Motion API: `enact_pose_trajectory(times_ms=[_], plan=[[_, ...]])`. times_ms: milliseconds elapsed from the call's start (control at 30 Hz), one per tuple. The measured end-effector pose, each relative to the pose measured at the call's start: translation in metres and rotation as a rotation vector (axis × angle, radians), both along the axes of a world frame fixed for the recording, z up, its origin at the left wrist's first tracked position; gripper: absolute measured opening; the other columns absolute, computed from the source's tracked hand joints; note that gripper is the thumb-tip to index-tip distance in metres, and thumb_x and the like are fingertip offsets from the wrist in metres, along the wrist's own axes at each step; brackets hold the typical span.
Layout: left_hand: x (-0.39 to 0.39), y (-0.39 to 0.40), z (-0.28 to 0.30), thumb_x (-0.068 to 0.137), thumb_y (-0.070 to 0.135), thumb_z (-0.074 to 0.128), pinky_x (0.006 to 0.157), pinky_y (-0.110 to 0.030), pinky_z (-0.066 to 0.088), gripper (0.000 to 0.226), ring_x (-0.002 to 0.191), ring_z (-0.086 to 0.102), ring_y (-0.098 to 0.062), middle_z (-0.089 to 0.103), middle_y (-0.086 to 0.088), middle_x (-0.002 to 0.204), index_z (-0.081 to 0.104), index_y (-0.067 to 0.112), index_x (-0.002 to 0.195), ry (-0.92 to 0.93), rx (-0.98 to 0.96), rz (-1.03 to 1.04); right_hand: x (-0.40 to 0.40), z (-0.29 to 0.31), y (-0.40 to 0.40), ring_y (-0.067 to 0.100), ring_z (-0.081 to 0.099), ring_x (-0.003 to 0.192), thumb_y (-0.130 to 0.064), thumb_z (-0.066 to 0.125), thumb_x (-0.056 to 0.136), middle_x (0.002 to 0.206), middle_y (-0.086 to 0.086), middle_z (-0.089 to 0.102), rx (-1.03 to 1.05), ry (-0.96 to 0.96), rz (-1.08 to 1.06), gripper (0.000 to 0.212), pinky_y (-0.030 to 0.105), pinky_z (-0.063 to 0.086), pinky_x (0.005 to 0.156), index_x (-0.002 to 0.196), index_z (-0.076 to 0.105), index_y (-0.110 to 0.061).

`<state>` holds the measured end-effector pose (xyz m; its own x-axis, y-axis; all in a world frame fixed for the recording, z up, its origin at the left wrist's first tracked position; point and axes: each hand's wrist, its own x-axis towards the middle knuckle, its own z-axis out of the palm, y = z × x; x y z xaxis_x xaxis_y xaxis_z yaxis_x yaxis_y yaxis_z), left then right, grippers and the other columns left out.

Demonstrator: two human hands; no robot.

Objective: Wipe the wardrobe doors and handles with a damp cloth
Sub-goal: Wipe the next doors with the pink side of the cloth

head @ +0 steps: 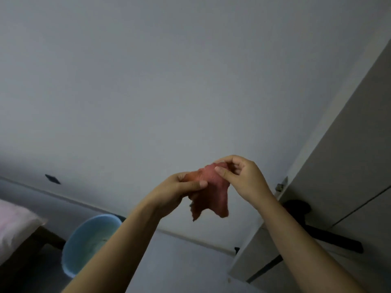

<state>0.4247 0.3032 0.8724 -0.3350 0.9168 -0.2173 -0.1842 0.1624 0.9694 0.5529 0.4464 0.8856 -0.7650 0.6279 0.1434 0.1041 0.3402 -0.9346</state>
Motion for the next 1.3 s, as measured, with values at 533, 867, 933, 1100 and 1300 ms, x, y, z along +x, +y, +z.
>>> enact_pose_trajectory(times_ms=[533, 867, 933, 1100, 1300], plan=[[-0.004, 0.054, -0.025, 0.092, 0.024, 0.060, 0.071, -0.050, 0.056, 0.045, 0.107, 0.061, -0.040, 0.061, -0.021, 0.124, 0.052, 0.001, 0.130, -0.566, -0.209, 0.048, 0.037, -0.029, 0.038, 0.026, 0.033, 0.132, -0.022, 0.031, 0.102, 0.136, 0.007, 0.045, 1.345, -1.757, -0.016, 0.038, 0.037, 0.003, 0.118, 0.135, 0.043, -0.007], [0.037, 0.045, -0.030, 0.094, 0.023, 0.058, 0.096, -0.058, 0.045, 0.050, 0.119, 0.052, -0.042, 0.052, -0.021, 0.135, 0.045, 0.004, 0.138, -0.550, -0.199, 0.050, 0.065, -0.053, 0.016, 0.019, 0.047, 0.111, -0.015, 0.052, 0.093, 0.099, 0.000, 0.060, 1.040, -1.363, -0.319, 0.017, 0.028, 0.016, 0.111, 0.096, 0.067, -0.008], [0.044, 0.039, -0.031, 0.094, 0.024, 0.058, 0.098, -0.059, 0.043, 0.052, 0.122, 0.049, -0.042, 0.049, -0.021, 0.138, 0.043, 0.004, 0.139, -0.536, -0.199, 0.049, 0.086, -0.056, -0.015, 0.024, 0.056, 0.104, -0.026, 0.064, 0.087, 0.086, 0.003, 0.065, 1.195, -1.394, -0.235, 0.019, 0.038, 0.015, 0.116, 0.085, 0.070, -0.008], [0.081, 0.015, -0.029, 0.094, 0.023, 0.057, 0.102, -0.060, 0.040, 0.049, 0.121, 0.051, -0.040, 0.051, -0.019, 0.137, 0.045, 0.004, 0.138, -0.497, -0.193, -0.005, 0.160, -0.074, -0.080, 0.024, 0.066, 0.075, -0.051, 0.059, 0.079, 0.065, 0.007, 0.065, 1.273, -1.076, -0.275, 0.054, 0.036, 0.028, 0.107, 0.066, 0.071, -0.001], [0.156, -0.027, -0.021, 0.094, 0.021, 0.057, 0.077, -0.046, 0.052, 0.040, 0.108, 0.059, -0.033, 0.060, -0.016, 0.124, 0.052, 0.004, 0.130, -0.499, -0.262, -0.126, 0.237, -0.056, -0.184, 0.017, 0.061, 0.100, -0.034, 0.041, 0.099, 0.099, 0.003, 0.072, 1.189, -0.569, -0.579, 0.043, 0.032, 0.030, 0.110, 0.099, 0.074, -0.007]])
